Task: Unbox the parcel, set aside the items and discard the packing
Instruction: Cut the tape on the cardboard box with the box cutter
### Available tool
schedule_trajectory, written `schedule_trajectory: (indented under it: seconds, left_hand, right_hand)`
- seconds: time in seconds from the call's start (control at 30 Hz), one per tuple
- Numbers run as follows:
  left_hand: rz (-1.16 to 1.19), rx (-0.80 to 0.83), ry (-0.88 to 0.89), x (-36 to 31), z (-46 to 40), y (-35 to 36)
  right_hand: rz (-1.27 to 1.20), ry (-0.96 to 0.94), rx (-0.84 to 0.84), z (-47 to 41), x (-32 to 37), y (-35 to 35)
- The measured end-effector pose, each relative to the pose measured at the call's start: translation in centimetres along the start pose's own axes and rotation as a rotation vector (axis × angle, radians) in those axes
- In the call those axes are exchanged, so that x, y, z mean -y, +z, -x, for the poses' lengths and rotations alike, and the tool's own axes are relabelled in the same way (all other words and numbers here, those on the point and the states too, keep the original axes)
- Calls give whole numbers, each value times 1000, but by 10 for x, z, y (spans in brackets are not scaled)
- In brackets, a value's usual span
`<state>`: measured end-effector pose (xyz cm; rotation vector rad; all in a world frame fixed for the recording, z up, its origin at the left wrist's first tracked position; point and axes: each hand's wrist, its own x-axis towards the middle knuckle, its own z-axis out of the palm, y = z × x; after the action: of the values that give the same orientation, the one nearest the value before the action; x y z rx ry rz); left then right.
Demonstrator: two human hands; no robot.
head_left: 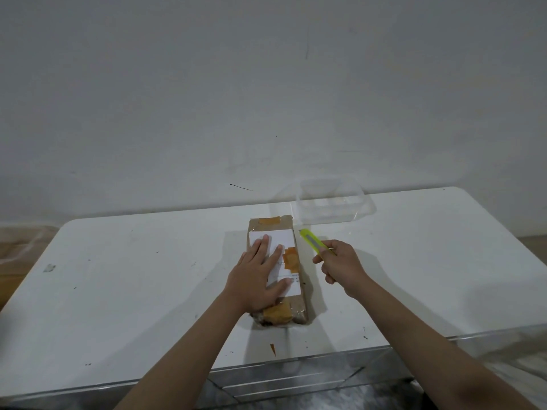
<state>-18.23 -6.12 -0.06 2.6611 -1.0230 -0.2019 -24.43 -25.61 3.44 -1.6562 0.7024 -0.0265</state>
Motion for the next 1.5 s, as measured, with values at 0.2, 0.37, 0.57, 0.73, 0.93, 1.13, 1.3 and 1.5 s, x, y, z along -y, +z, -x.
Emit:
schedule_trajectory:
  seconds: [0.2, 0.37, 0.57, 0.73, 0.93, 1.13, 1.3, 1.5]
  left_hand:
    - [5, 3, -4, 0, -1, 0]
    - [20, -7, -3, 0, -1, 1]
    - [47, -16, -7, 0, -1, 2]
    - [46, -24, -2, 2, -1, 4]
    - [49, -27, -2, 2, -2, 4]
    - [46, -22, -6, 2, -1, 4]
    - [43, -24, -6, 2, -1, 4]
    - [40, -28, -11, 2, -1, 4]
  right_hand:
    - [-21, -80, -25, -10, 7, 7]
    - [-12, -90, -19, -20, 13, 15]
    - [8, -124, -15, -18, 5, 21]
    - [-52, -94, -52, -20, 1, 13]
    - [-88, -83, -38, -22, 3, 11]
    - [-141, -65, -69, -22, -1, 16]
    - [-158, -37, -17, -21, -3, 17]
    - [-194, -43, 43, -18, -8, 12]
